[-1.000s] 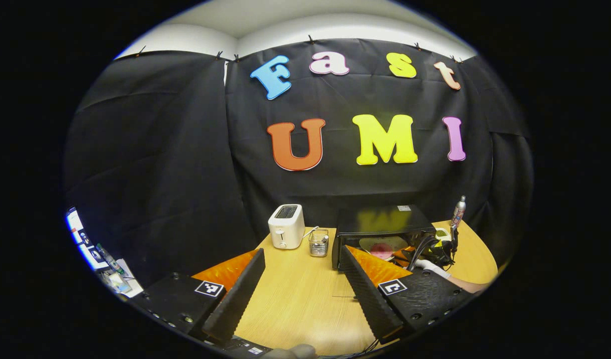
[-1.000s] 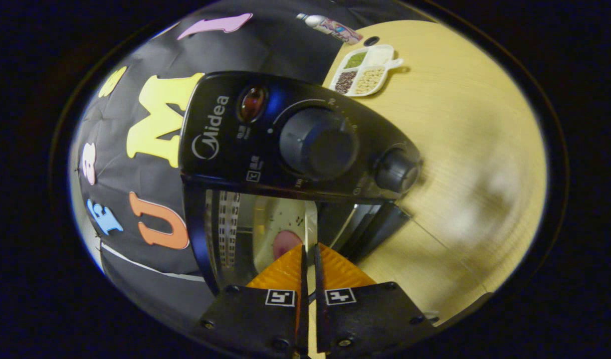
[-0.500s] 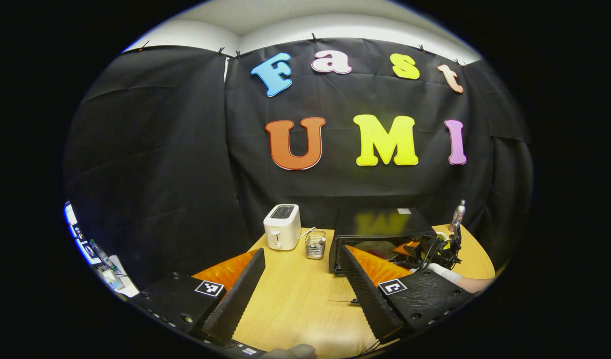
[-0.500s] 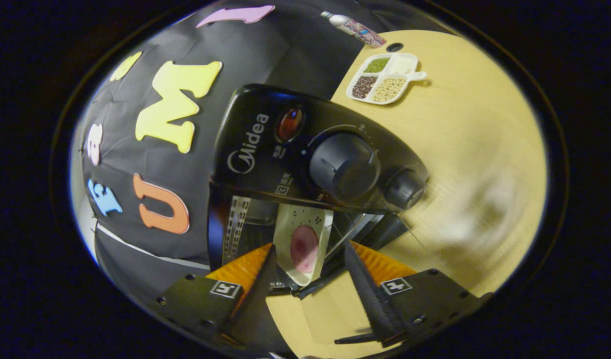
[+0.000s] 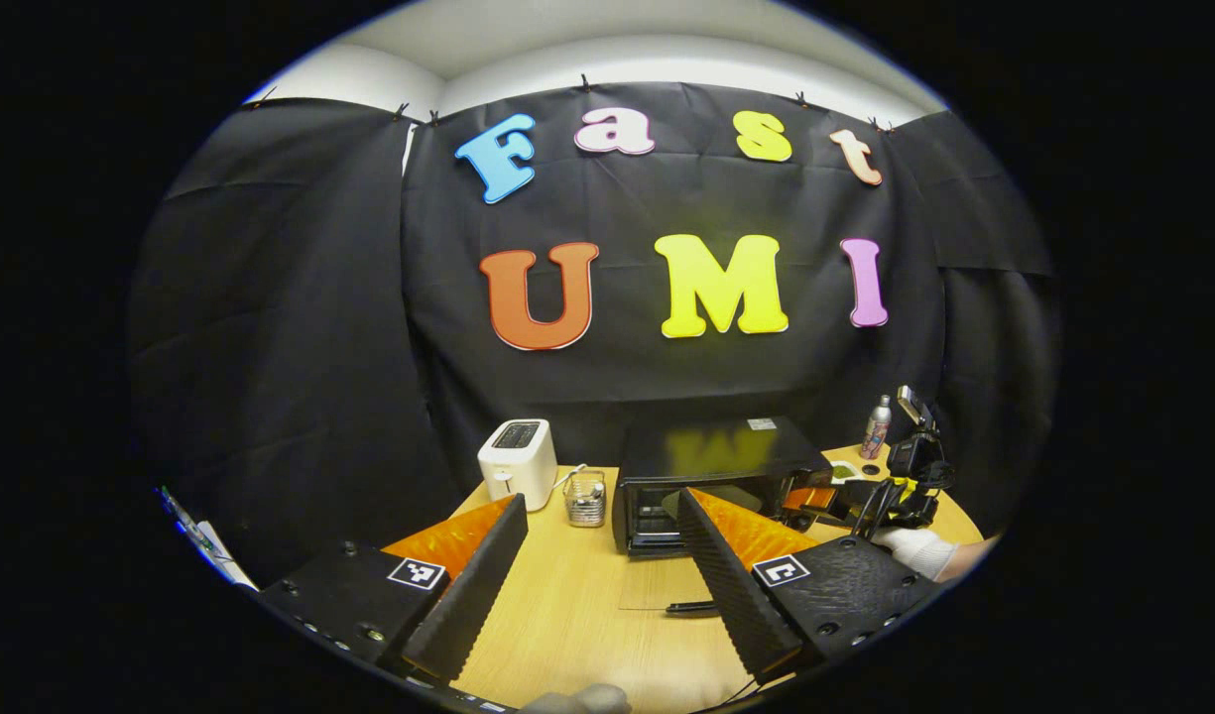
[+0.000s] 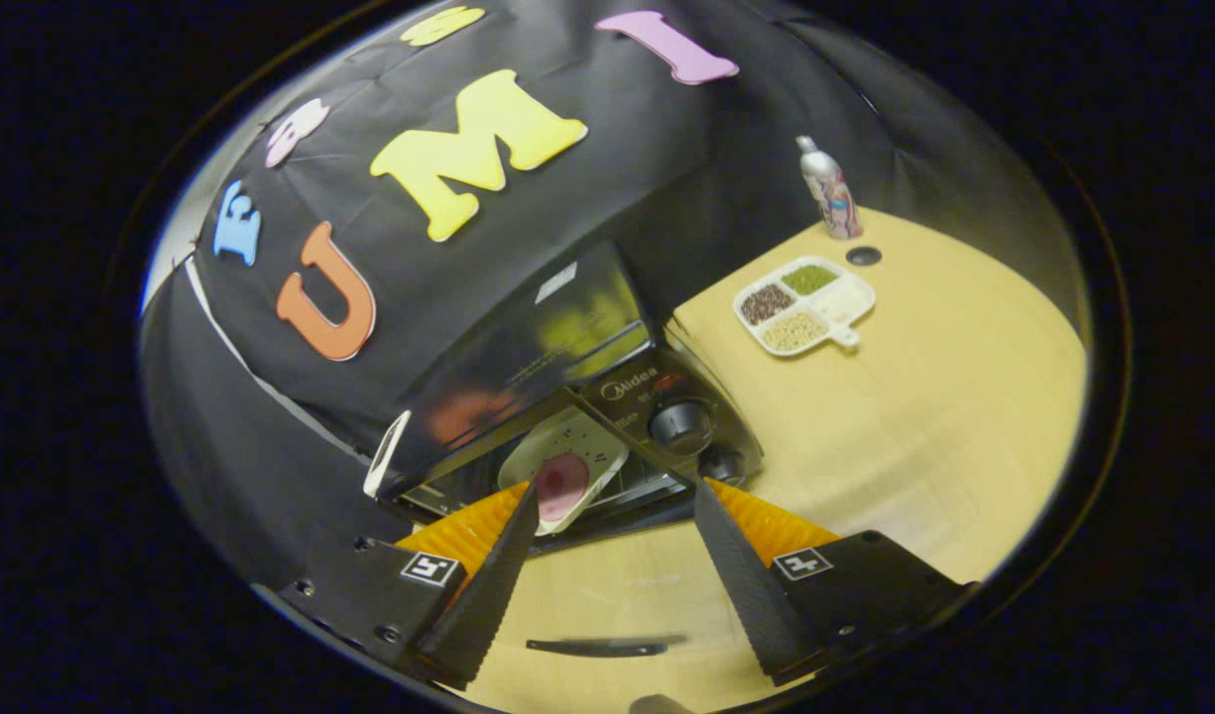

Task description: Open the electric oven with the left hand, put the food in, and close the electric oven.

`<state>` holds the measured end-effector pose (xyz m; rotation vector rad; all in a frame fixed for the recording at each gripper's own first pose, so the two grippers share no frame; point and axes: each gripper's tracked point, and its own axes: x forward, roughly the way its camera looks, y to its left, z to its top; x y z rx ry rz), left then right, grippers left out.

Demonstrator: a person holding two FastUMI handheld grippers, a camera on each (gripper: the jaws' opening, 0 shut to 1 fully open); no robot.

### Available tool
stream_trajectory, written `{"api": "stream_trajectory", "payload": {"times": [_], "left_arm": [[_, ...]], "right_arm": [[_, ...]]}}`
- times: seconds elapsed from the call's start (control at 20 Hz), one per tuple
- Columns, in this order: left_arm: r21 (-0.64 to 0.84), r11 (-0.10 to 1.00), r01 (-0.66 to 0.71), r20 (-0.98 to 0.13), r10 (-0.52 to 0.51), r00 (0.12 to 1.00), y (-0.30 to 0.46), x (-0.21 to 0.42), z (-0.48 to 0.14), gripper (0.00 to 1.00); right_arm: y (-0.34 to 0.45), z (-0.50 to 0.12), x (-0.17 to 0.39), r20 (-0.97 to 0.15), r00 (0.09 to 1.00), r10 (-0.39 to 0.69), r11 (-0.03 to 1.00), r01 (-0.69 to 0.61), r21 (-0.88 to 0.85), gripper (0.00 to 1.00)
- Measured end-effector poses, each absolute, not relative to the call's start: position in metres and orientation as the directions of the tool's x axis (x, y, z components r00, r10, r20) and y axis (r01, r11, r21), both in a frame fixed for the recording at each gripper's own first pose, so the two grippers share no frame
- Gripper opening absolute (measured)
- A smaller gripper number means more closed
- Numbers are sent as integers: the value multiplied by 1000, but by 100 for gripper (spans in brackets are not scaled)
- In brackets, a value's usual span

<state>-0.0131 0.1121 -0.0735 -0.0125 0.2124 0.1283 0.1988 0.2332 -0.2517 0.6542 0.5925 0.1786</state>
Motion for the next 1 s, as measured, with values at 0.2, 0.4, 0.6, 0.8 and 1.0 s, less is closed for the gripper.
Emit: {"api": "stream_trajectory", "payload": {"times": [0.2,0.4,0.6,0.8,1.0], "left_arm": [[-32,996,-83,-197,75,977,101,-17,-79,97],[-36,998,-59,-192,51,980,96,-23,-88,97],[-24,999,-30,-231,24,973,84,-24,-118,96],[-49,999,19,-295,-33,955,56,-14,-157,97],[-91,994,61,-342,-89,935,17,-7,-199,96]], "right_arm": [[201,-227,173,-443,854,272,858,-7,514,94],[156,-204,141,-415,889,193,918,-14,397,94],[113,-178,108,-365,924,112,970,-22,242,94],[74,-157,78,-322,945,59,990,-14,140,96],[46,-141,55,-298,954,36,996,-12,84,96]]}}
